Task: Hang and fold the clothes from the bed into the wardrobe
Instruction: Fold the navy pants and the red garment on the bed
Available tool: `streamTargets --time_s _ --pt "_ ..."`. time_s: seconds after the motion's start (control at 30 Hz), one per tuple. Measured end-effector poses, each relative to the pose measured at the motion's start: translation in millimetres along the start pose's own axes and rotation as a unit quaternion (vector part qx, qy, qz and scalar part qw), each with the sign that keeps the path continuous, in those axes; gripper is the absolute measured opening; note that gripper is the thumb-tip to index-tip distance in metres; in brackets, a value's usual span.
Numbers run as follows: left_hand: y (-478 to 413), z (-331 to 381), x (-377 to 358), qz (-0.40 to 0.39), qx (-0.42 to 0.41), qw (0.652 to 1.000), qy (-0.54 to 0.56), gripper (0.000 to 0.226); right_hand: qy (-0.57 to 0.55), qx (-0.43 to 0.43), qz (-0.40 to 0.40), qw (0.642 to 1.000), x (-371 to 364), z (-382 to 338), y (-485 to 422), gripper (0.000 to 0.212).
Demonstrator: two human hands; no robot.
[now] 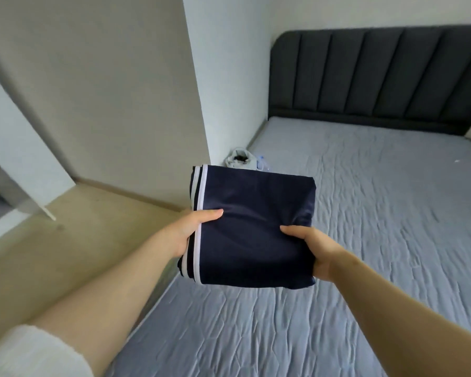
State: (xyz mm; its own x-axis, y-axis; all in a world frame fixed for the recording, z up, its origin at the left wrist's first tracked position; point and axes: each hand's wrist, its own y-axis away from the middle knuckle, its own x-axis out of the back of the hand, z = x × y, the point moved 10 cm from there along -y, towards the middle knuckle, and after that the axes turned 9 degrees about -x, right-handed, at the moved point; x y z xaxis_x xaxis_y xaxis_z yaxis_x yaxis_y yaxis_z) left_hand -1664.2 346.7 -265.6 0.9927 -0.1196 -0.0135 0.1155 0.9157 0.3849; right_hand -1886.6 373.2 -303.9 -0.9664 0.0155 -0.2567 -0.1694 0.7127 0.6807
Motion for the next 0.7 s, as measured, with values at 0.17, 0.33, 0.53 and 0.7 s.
streamTargets --time_s 0.17,0.33,0.53,0.7 --pt "53.2 91.1 45.8 0.048 -0.087 0.995 0.002 0.024 0.054 0.066 -0.051 0.995 -69.4 -73.5 43.7 0.037" --pt "109.9 145.1 103.2 0.088 -0.123 0.988 0.024 0.023 0.104 0.109 -0.092 0.984 -148.1 -117.2 76.7 0.045" --pt "185.8 174.9 193.5 0.157 -0.169 0.971 0.069 0.029 0.181 0.14 -0.205 0.951 -269.4 -136.3 117.1 0.052" --pt "250.6 178.0 293.2 0.222 -0.223 0.943 0.108 0.032 0.23 0.166 -0.304 0.91 -391.1 -126.2 136.3 0.054"
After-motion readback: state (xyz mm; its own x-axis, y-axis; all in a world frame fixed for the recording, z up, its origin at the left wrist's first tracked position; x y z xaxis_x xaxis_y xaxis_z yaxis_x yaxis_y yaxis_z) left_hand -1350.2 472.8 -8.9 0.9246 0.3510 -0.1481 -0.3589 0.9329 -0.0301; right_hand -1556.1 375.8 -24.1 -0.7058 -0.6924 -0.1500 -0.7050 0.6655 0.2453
